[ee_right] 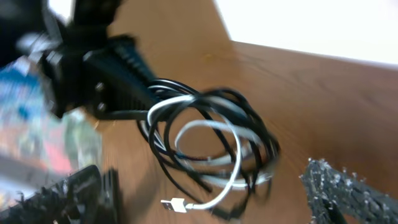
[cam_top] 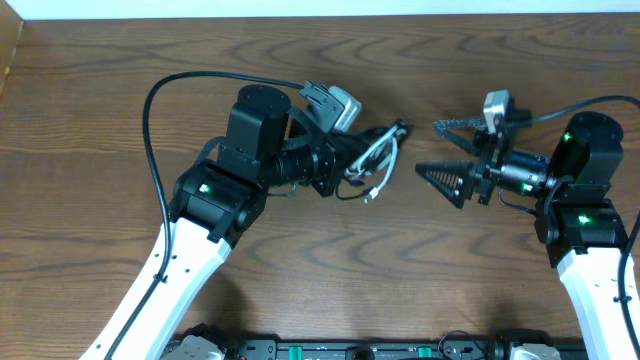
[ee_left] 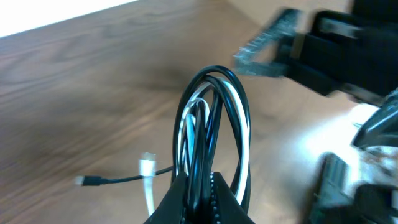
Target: Untangle cables
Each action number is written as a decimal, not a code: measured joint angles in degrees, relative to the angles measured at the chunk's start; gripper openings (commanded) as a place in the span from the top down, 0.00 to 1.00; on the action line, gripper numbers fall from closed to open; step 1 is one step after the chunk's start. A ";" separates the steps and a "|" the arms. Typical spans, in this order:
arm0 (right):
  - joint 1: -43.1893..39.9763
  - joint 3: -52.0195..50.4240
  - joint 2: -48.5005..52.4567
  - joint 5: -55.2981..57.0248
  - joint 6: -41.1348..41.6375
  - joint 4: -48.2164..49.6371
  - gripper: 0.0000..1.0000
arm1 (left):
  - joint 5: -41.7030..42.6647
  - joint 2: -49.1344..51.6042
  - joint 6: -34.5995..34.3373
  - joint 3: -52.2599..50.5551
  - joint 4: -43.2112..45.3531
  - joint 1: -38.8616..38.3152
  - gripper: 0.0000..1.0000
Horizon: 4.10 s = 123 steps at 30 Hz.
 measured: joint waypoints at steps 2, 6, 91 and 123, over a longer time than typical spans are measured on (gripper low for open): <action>0.00 0.00 0.00 2.71 4.48 -0.55 0.01 | -3.15 0.00 -0.52 0.00 0.07 0.00 0.93; 0.00 0.00 0.00 5.66 14.93 -1.46 0.01 | -6.75 0.00 -1.03 0.00 0.94 -0.09 0.93; 5.35 0.00 0.00 9.03 44.89 4.46 0.94 | -10.25 0.48 -2.69 -0.02 6.27 -4.13 0.92; 9.55 0.00 -0.02 6.38 30.99 5.57 0.99 | 0.55 0.48 -7.39 -0.02 12.28 -4.66 0.92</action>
